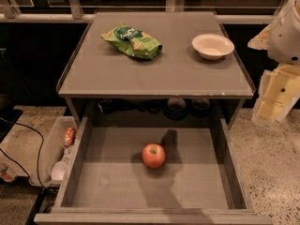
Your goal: Pick apple from top drawer and place on counter
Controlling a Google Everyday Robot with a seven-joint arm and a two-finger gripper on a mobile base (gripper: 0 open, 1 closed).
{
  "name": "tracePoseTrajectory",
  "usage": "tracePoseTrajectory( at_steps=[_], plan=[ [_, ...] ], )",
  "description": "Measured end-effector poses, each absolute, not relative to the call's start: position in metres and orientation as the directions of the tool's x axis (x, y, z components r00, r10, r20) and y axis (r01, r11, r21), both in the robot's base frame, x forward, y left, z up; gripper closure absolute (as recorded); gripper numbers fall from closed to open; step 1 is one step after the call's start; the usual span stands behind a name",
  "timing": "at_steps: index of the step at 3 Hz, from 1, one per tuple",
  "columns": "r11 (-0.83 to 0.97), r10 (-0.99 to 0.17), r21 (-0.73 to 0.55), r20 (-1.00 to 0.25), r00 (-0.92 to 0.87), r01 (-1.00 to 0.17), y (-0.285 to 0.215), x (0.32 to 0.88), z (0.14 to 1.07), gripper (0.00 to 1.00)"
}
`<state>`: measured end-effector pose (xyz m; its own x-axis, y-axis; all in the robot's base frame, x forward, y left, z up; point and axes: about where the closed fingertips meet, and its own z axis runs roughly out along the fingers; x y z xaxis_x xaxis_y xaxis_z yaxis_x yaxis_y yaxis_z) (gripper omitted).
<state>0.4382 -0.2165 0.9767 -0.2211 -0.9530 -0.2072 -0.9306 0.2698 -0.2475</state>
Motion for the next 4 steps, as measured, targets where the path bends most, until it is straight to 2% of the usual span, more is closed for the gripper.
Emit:
tracePoseTrajectory(
  at_steps=[2,4],
  plan=[
    [0.276,-0.948,-0.242,-0.229,-0.221,-0.93,-0.213,0.44,0.97,0.0],
    [0.273,-0.883,-0.173,-0.437,-0.175,-0.946,-0.177,0.467,0.867,0.0]
  ],
)
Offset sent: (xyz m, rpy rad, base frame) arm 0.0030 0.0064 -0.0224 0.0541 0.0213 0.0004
